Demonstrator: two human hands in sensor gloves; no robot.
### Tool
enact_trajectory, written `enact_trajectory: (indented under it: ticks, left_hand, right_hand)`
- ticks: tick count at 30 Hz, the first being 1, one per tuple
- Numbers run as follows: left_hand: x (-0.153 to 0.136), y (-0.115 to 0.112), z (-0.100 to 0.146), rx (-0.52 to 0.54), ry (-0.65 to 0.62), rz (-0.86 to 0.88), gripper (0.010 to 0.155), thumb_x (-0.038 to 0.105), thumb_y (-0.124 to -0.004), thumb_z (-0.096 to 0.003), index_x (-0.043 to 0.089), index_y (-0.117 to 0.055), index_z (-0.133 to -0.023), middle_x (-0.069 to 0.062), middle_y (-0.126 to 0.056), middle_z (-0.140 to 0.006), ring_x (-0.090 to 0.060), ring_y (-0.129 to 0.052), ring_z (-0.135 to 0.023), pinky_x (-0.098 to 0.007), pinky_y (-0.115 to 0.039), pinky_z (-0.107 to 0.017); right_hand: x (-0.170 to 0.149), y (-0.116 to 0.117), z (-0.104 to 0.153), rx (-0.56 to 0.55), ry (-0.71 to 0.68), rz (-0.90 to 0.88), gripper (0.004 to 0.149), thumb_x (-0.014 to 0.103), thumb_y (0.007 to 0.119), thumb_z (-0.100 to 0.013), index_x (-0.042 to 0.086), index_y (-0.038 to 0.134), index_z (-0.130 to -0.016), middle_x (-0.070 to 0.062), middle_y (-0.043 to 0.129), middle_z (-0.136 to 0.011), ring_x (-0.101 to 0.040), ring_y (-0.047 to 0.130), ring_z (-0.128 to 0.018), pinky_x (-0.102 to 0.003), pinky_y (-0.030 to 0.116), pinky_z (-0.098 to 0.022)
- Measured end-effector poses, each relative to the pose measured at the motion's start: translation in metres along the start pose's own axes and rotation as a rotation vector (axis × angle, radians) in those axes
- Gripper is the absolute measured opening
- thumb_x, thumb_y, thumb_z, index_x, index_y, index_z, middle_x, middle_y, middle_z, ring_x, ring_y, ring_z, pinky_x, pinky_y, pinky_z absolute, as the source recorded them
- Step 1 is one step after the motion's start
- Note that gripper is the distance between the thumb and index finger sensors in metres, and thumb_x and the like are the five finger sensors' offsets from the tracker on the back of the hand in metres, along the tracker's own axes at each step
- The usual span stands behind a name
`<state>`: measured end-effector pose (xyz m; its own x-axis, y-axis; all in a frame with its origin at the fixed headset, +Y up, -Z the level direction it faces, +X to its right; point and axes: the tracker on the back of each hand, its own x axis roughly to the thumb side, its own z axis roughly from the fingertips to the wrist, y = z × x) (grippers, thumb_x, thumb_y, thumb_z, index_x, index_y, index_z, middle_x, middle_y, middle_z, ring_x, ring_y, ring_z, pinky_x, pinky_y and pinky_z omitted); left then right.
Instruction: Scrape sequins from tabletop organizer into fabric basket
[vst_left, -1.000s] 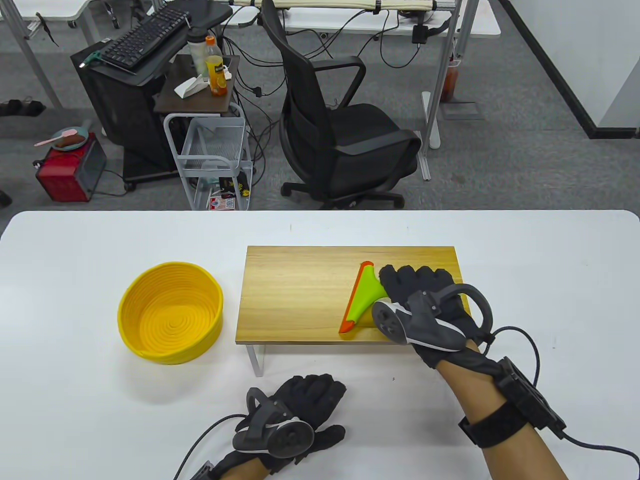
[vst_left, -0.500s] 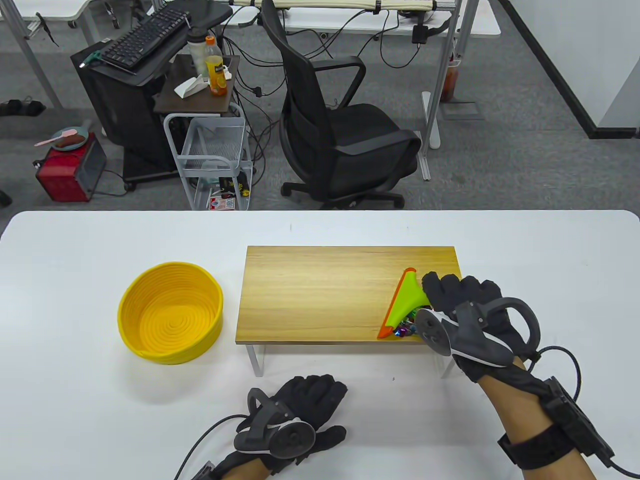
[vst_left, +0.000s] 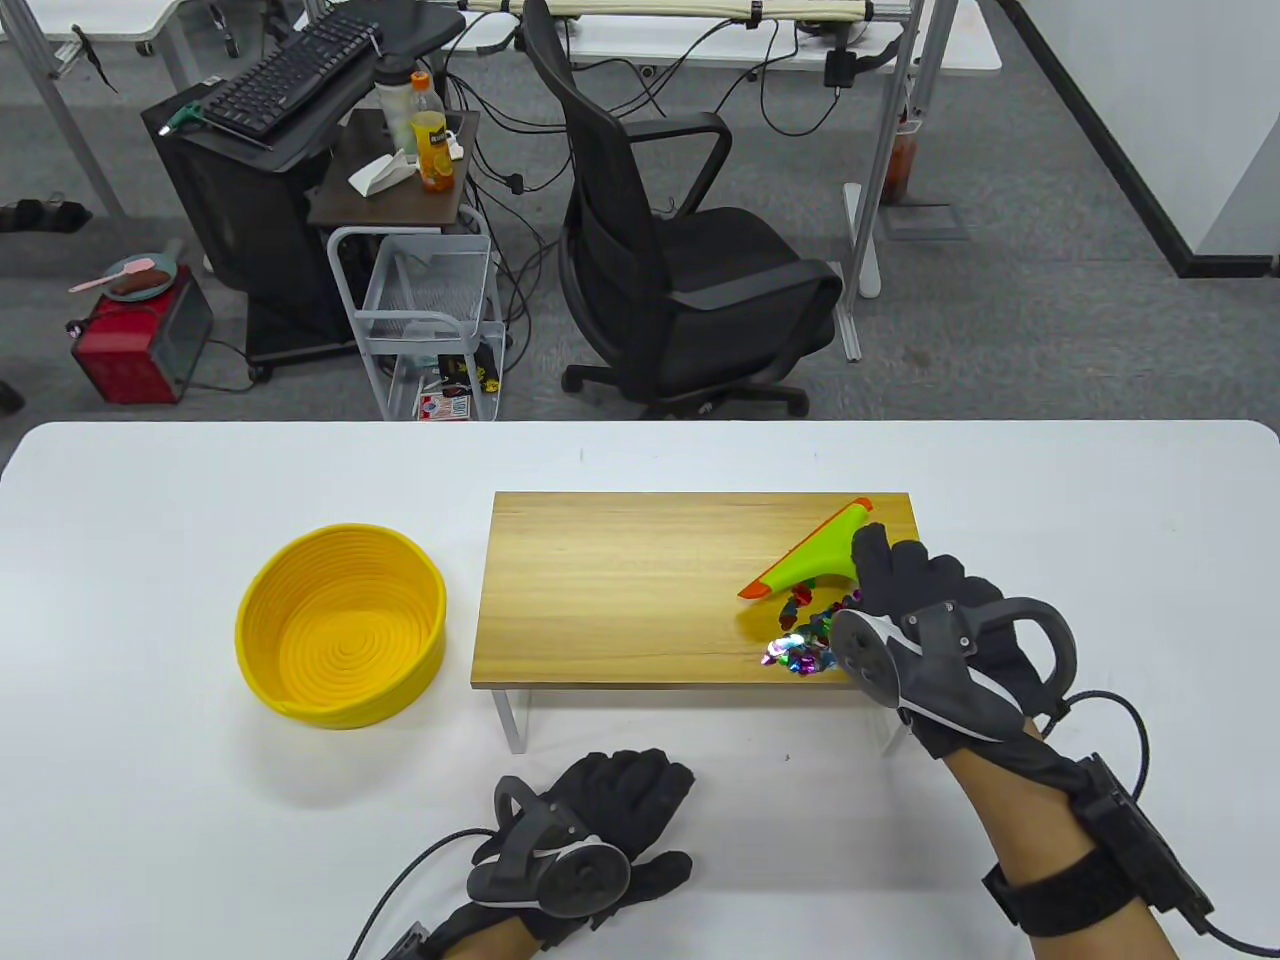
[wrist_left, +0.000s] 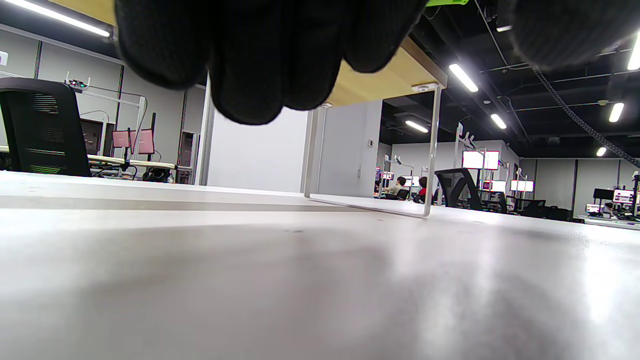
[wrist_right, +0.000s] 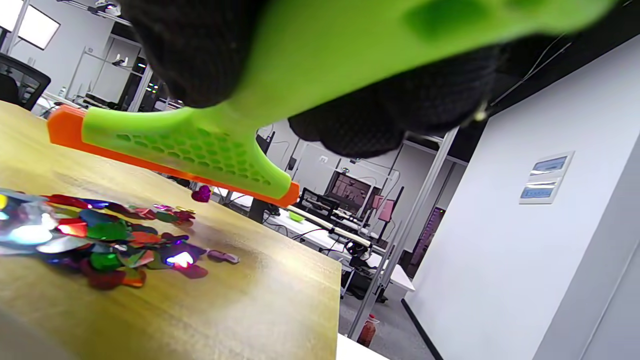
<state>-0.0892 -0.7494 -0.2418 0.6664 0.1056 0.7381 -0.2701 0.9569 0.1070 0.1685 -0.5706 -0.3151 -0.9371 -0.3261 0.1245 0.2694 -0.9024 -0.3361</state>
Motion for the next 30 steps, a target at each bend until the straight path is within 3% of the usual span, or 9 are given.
enact_trajectory:
  ticks: [17, 30]
  left_hand:
    - [-0.002, 0.0, 0.0, -0.008, 0.007, 0.003, 0.079, 0.072, -0.071, -0.04, 0.02, -0.064, -0.099, -0.015, -0.078, -0.1, -0.038, -0.089, -0.08, -0.059, -0.076, -0.06]
    - [-0.003, 0.0, 0.0, -0.009, 0.006, 0.0, 0.079, 0.072, -0.071, -0.04, 0.02, -0.064, -0.099, -0.015, -0.078, -0.1, -0.038, -0.09, -0.08, -0.059, -0.076, -0.06]
  right_hand:
    - [0.01, 0.02, -0.015, 0.024, 0.133, 0.034, 0.056, 0.037, 0.081, -0.056, 0.012, 0.068, -0.105, -0.019, 0.088, -0.092, -0.036, 0.101, -0.059, -0.037, 0.089, -0.037]
    - [0.008, 0.015, 0.005, 0.055, 0.115, 0.035, 0.057, 0.037, 0.08, -0.057, 0.011, 0.067, -0.105, -0.021, 0.087, -0.091, -0.036, 0.1, -0.057, -0.037, 0.089, -0.036]
